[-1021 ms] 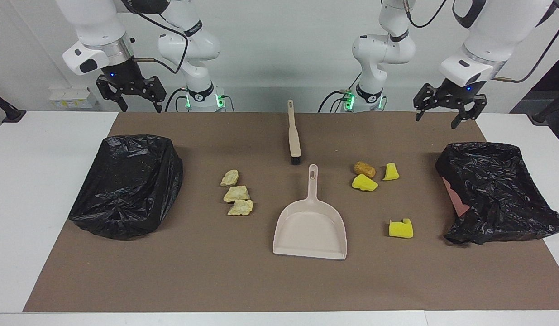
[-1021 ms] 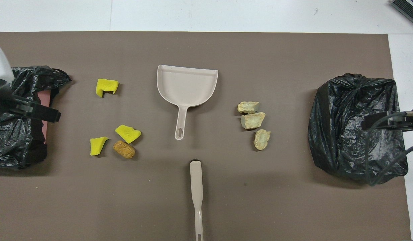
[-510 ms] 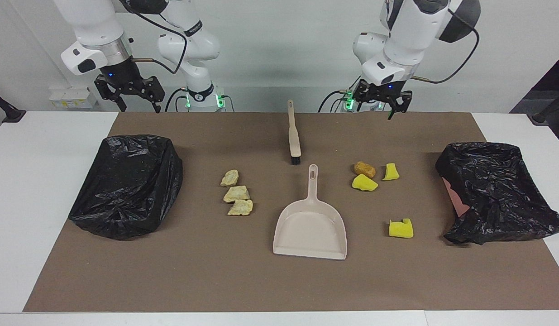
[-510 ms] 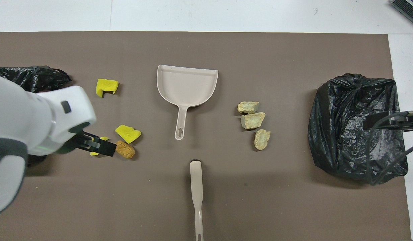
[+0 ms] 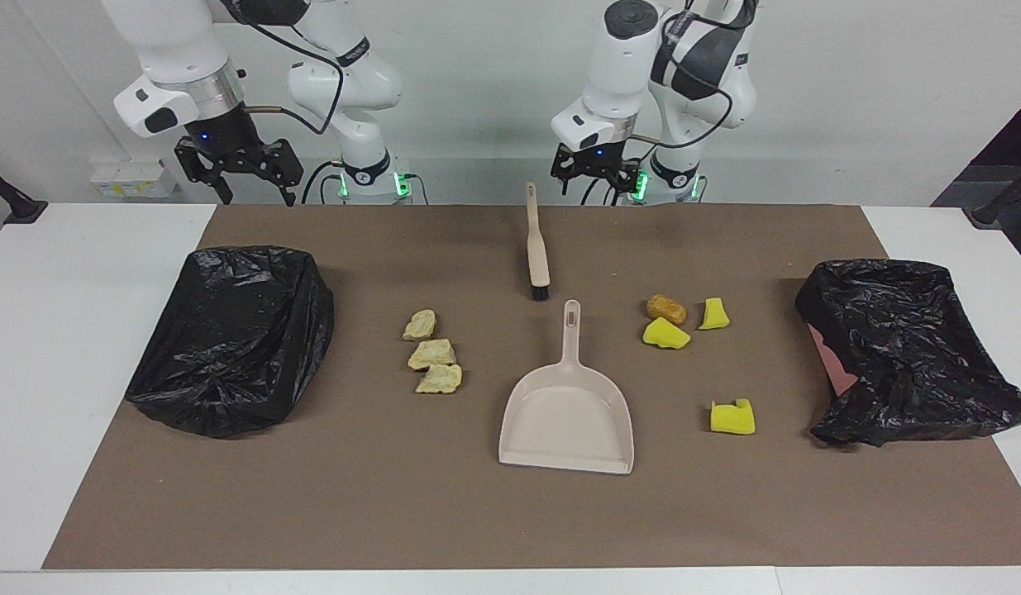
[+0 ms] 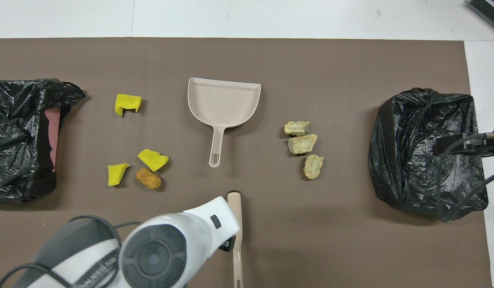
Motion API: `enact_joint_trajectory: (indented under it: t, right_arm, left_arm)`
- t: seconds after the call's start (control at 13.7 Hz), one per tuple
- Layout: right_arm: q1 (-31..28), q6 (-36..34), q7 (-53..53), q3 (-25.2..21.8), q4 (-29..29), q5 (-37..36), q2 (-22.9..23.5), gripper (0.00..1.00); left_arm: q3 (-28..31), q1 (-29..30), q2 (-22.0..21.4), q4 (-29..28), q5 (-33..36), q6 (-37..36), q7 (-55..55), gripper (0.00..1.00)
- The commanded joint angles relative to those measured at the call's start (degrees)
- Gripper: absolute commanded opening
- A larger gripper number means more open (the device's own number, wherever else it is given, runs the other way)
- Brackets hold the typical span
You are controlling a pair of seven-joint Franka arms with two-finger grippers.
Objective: Sweep and dump trash in bin
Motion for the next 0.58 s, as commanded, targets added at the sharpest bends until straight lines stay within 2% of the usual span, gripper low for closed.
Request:
enact_joint_trajectory:
  t: [0.0,0.22,0.51]
  right_arm:
    - [0.1,0.3,-1.3,0.3,-0.8,0.1,-1.0,1.00]
    - [0.1,0.3,-1.4,0.3,-1.0,0.2,-1.1,1.00]
    - [0.1,0.2,-1.4,0.4,-1.1,0.2,-1.1,1.00]
  left_arm:
    - [1.2,-6.1,0.4,-7.6,-0.4,7.7,-4.2,1.00]
    - [1.1,-11.2,4.8,-11.8,-0.4,18.2,-10.6,1.00]
    - [1.0,-13.7,6.4,-13.9,-0.8,20.6,-13.0,1.00]
